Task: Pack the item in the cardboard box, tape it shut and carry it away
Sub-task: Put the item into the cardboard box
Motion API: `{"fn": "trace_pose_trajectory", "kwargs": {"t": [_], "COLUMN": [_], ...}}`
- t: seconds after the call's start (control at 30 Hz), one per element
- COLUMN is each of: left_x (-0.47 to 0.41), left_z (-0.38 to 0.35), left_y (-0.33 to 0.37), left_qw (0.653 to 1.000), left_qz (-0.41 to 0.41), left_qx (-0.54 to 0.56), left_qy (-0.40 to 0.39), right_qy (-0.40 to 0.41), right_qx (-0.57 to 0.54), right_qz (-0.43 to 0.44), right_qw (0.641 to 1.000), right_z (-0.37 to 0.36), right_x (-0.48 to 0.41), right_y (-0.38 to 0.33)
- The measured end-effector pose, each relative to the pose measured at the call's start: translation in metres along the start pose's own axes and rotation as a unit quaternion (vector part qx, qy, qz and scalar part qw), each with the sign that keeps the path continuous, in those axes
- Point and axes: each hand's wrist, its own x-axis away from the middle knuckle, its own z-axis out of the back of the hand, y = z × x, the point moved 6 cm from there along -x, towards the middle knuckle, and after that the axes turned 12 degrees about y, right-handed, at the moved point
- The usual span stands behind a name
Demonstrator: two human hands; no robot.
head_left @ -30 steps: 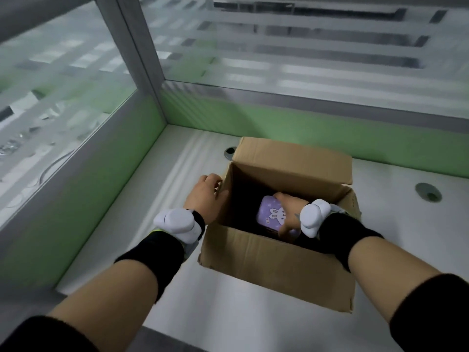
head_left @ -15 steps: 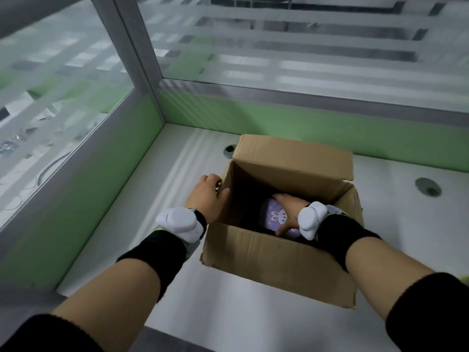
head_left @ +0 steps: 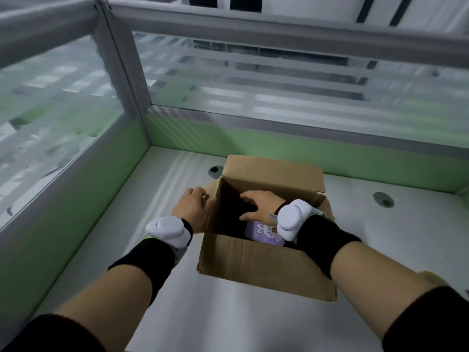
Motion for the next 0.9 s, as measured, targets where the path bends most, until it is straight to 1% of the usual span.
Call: {"fn": "trace_pose_trajectory", "kwargs": {"t": [0.2, 0.27, 0.33, 0.43, 0.63, 0.8, 0.9], "left_x": [-0.001, 0.000, 0.001, 0.002, 0.003, 0.006, 0.013], "left_z": [0.004, 0.002, 0.000, 0.006, 0.035, 0.047, 0.046], "left_y": [-0.023, -0.033, -0.039, -0.035, -0.016, 0.014, 0.039], "left_qw": [0.999, 0.997, 0.996, 0.997, 0.988, 0.986, 0.982], "left_qz": [0.044, 0.074, 0.086, 0.059, 0.034, 0.014, 0.015], "left_qx": [0.016, 0.020, 0.033, 0.056, 0.136, 0.156, 0.174], "left_qy": [0.015, 0.000, -0.017, -0.008, 0.060, 0.065, 0.067], "right_qy": [0.007, 0.004, 0.001, -0.003, 0.012, 0.030, 0.047], "right_qx": [-0.011, -0.010, -0.005, 0.001, -0.004, -0.009, -0.007], "right_qz": [0.000, -0.002, -0.003, -0.002, -0.005, 0.000, 0.004], "right_qw": [1.000, 1.000, 1.000, 1.000, 1.000, 1.000, 0.999], "right_z": [-0.002, -0.005, -0.008, -0.010, -0.001, 0.013, 0.024], "right_x": [0.003, 0.005, 0.007, 0.009, 0.018, 0.028, 0.035], "right_y": [-0.022, -0.027, -0.032, -0.037, -0.035, -0.029, -0.021]}}
